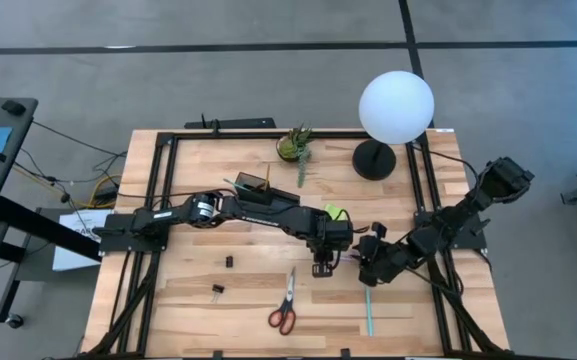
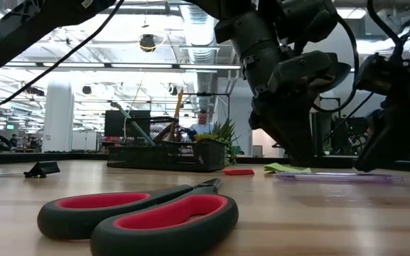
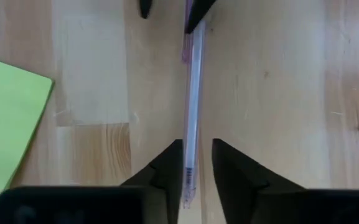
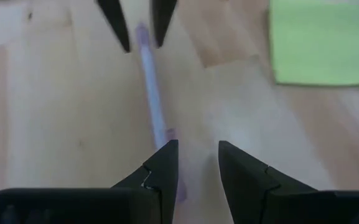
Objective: Pick and place office supplies into organizer
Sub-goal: Put the violet pen into the black desk organizer
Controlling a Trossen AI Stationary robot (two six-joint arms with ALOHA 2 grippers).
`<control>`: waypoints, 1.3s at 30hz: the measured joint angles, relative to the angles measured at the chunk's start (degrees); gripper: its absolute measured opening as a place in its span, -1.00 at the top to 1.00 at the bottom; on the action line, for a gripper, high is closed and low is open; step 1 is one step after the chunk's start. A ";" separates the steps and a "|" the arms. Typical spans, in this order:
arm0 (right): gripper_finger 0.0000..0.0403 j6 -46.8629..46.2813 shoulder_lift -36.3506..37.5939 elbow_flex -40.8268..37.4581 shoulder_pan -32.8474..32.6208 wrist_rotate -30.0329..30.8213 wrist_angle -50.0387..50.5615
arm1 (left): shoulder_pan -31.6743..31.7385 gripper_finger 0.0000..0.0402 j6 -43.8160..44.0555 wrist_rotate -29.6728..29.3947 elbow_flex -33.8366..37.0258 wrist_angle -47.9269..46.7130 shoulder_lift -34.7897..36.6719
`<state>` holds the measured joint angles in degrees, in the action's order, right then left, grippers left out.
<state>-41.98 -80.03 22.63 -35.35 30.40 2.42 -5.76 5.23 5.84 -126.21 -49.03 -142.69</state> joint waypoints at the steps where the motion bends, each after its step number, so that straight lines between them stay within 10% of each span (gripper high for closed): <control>1: 0.47 0.00 0.00 0.00 0.26 -1.17 -0.31 | -0.01 0.54 0.01 -0.21 0.00 0.01 0.00; 21: 0.03 -1.80 -4.03 -0.32 -0.57 -2.74 -3.54 | -1.16 0.22 1.10 -2.68 -0.11 1.06 -3.19; 39: -0.05 -16.69 -24.97 0.02 -12.58 22.55 -17.14 | -1.11 0.23 1.56 -2.03 0.04 0.93 -3.28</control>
<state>-58.67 -105.00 22.65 -47.93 52.95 -14.71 -6.87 6.79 3.81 -126.17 -48.10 -145.97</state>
